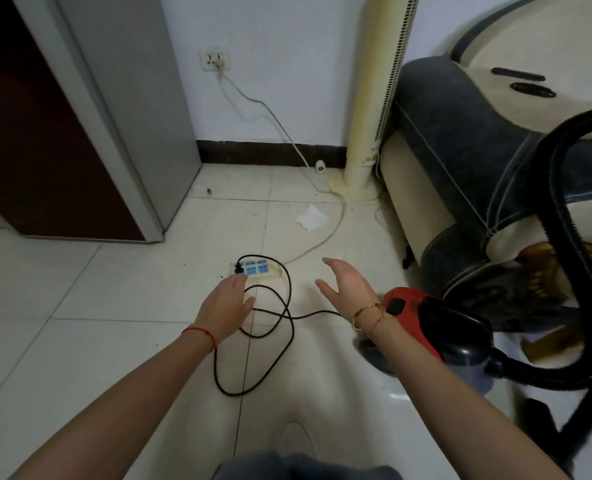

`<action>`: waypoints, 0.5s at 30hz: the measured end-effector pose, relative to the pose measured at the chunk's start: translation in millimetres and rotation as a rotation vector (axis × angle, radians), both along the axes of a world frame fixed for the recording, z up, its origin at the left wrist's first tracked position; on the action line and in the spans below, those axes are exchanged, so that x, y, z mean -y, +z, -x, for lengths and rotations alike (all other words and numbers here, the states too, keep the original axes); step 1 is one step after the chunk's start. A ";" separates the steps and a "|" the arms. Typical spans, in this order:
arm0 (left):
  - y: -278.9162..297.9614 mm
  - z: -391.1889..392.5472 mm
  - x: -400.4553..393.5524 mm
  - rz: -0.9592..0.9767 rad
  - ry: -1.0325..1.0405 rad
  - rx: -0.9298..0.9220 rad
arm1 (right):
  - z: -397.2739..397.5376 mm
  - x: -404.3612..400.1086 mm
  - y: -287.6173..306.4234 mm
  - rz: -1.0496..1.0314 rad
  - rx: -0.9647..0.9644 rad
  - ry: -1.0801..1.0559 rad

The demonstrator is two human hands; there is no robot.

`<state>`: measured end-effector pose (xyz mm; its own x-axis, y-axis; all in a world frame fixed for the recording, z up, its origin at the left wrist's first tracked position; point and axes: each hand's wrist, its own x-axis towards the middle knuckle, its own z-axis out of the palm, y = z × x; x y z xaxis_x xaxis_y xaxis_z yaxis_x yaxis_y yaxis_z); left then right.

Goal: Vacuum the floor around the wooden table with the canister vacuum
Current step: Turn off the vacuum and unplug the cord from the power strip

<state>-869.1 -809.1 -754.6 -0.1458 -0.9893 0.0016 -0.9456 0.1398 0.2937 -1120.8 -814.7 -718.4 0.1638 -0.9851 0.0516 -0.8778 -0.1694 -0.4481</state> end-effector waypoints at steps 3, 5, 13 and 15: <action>-10.6 -11.8 29.8 -0.037 0.036 -0.002 | -18.8 43.8 -14.6 -0.045 0.003 0.046; -18.1 -17.4 53.9 -0.064 0.052 0.019 | -31.7 75.4 -26.1 -0.081 0.014 0.080; -52.5 -38.7 143.2 -0.192 0.102 0.055 | -79.5 183.8 -64.9 -0.238 0.027 0.183; -69.0 -45.3 158.3 -0.224 0.106 0.046 | -91.8 203.3 -75.6 -0.269 -0.009 0.214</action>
<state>-823.9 -967.4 -823.6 -0.0362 -0.9740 -0.2235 -0.9647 -0.0244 0.2623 -1028.9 -1018.0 -794.1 0.3673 -0.9067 -0.2076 -0.8394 -0.2270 -0.4938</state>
